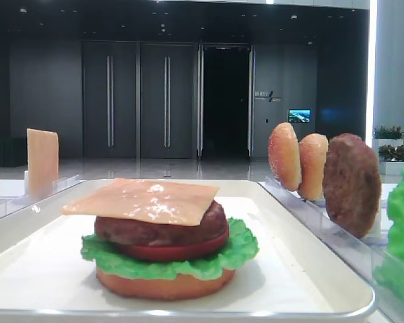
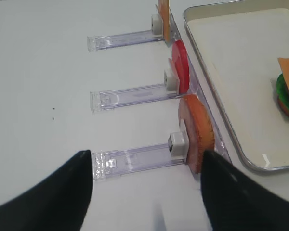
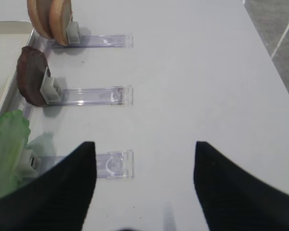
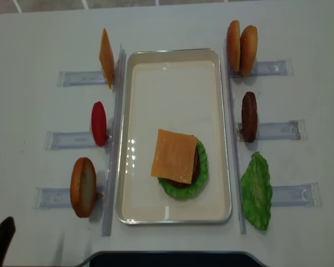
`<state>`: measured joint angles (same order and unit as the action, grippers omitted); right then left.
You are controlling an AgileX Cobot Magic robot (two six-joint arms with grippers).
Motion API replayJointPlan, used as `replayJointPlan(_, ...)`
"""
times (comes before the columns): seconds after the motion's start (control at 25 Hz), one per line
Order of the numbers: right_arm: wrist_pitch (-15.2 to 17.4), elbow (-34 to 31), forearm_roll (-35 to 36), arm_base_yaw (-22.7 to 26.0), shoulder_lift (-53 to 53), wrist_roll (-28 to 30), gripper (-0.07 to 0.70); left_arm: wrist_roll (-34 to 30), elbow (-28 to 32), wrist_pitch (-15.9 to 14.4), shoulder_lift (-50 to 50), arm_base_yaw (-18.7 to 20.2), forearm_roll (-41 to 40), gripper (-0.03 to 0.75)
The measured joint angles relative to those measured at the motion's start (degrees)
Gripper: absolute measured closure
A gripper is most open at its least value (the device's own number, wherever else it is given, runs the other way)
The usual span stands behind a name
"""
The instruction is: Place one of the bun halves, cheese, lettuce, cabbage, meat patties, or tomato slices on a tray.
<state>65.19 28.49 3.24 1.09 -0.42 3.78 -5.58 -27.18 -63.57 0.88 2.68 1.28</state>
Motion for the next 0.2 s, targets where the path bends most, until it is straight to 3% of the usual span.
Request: replayJointPlan(0.2,0.0,0.0,0.0,0.0,0.0,0.0,0.181,0.0,0.0,0.0,0.0,0.0,0.0,0.181)
